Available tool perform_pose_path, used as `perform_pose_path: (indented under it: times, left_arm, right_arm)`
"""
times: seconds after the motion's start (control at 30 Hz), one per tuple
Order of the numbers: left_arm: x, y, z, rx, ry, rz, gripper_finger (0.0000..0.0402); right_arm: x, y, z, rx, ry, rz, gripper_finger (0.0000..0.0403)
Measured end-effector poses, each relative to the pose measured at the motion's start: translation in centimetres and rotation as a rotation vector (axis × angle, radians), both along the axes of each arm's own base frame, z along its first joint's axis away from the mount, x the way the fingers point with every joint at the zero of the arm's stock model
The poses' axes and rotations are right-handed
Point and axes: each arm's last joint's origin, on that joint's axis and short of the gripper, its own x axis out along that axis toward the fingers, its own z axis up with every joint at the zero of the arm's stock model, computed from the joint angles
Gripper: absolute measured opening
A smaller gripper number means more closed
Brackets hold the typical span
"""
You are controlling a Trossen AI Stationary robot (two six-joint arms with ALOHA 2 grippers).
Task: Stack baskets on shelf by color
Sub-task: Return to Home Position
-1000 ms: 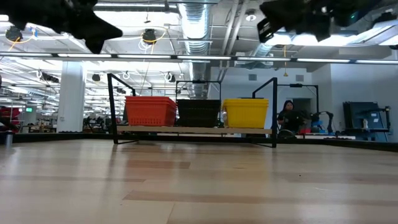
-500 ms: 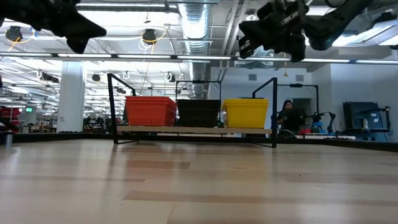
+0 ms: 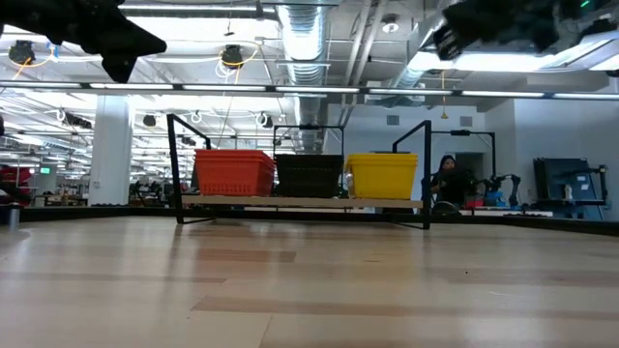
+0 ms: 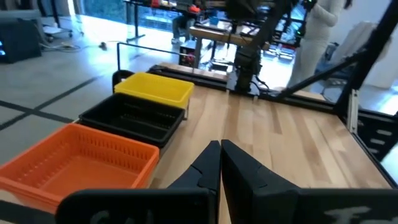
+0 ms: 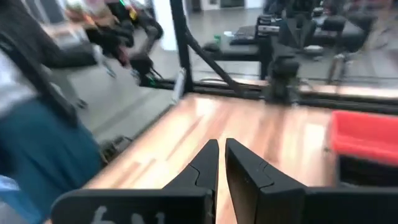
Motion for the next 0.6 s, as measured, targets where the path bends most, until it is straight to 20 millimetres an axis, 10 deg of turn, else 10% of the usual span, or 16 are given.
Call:
perform_pose_path:
  times: [0.27,0.6]
  left_arm:
    - [0.1,-0.1,0.2,-0.004,-0.019,0.023,0.0]
    - [0.2,-0.5,0.2,-0.004,-0.02,-0.019,0.0]
  right_arm:
    - [-2.0,4.8,3.0,-0.199,-0.166,-0.102,0.0051]
    - [-2.7,8.2,-3.2,-0.066,-0.244,-0.172,0.0051]
